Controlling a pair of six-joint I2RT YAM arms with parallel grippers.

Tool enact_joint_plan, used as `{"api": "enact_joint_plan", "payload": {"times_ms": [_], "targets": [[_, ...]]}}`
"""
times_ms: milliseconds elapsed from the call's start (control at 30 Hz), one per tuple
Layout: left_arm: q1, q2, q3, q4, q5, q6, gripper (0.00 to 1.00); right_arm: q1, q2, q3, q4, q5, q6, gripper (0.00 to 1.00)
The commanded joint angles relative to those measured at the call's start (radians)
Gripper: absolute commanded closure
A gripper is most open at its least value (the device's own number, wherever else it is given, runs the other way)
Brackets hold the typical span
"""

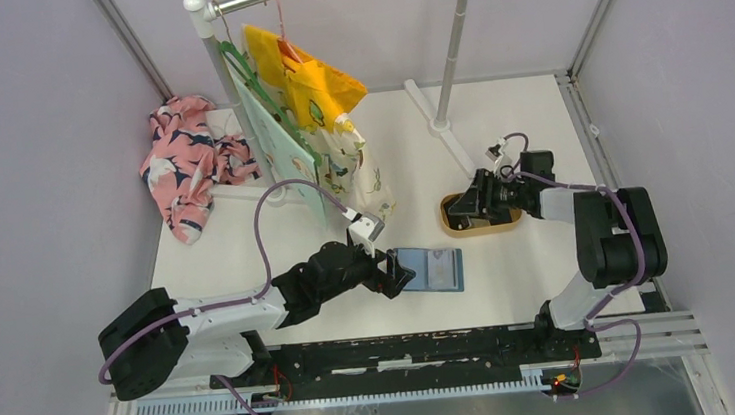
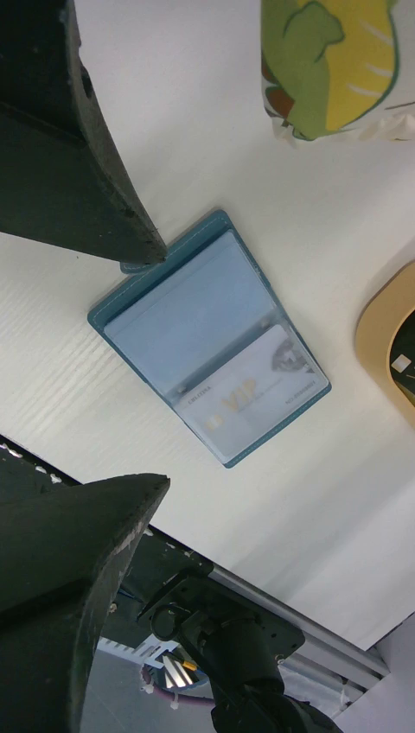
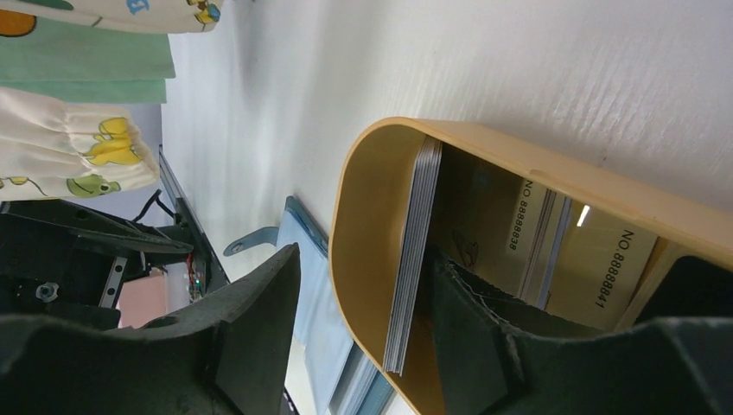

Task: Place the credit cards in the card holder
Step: Pick up the credit card from the storage box.

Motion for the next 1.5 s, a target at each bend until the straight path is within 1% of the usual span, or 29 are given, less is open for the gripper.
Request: {"api": "enact_joint_plan", "payload": {"times_ms": [0, 267, 400, 567, 767, 833, 1133, 1167, 1300, 1333, 1433, 1467], "targets": [[0.004, 0.001, 0.02, 0.06, 0.006, -0.034, 0.05, 0.039, 0.013, 0.027, -0.02, 0.003, -0.024, 0.4], [0.004, 0.012, 0.029, 0.057, 0.009, -0.033, 0.05, 0.055, 0.026, 0.056, -0.091, 0.106, -0.098, 0.4], [0.003, 0.016, 0.033, 0.056, 0.016, -0.033, 0.05, 0.053, 0.04, 0.076, -0.135, 0.119, -0.132, 0.4], [0.003, 0.009, 0.034, 0.047, 0.014, -0.033, 0.05, 0.046, 0.032, 0.087, -0.148, 0.087, -0.141, 0.4], [0.003, -0.001, 0.028, 0.043, 0.011, -0.033, 0.06, 0.027, 0.018, 0.09, -0.148, 0.032, -0.134, 0.43], [0.003, -0.004, 0.023, 0.043, 0.011, -0.033, 0.05, -0.007, 0.01, 0.089, -0.148, 0.017, -0.133, 0.44], [0.003, -0.018, 0.016, 0.039, 0.007, -0.033, 0.06, -0.071, -0.003, 0.084, -0.154, -0.022, -0.132, 0.47], [0.004, -0.021, 0.014, 0.039, 0.006, -0.034, 0.05, -0.076, -0.003, 0.082, -0.153, -0.022, -0.133, 0.48], [0.004, -0.032, 0.008, 0.036, 0.006, -0.033, 0.05, -0.088, 0.0, 0.078, -0.152, -0.013, -0.136, 0.5], [0.003, -0.035, 0.008, 0.036, 0.006, -0.033, 0.06, -0.091, 0.002, 0.077, -0.15, -0.011, -0.135, 0.53], [0.003, -0.042, 0.003, 0.031, 0.002, -0.034, 0.05, -0.098, 0.0, 0.077, -0.153, -0.005, -0.138, 0.54], [0.003, -0.044, 0.002, 0.031, 0.001, -0.033, 0.05, -0.104, -0.002, 0.077, -0.154, -0.004, -0.139, 0.57]]}}
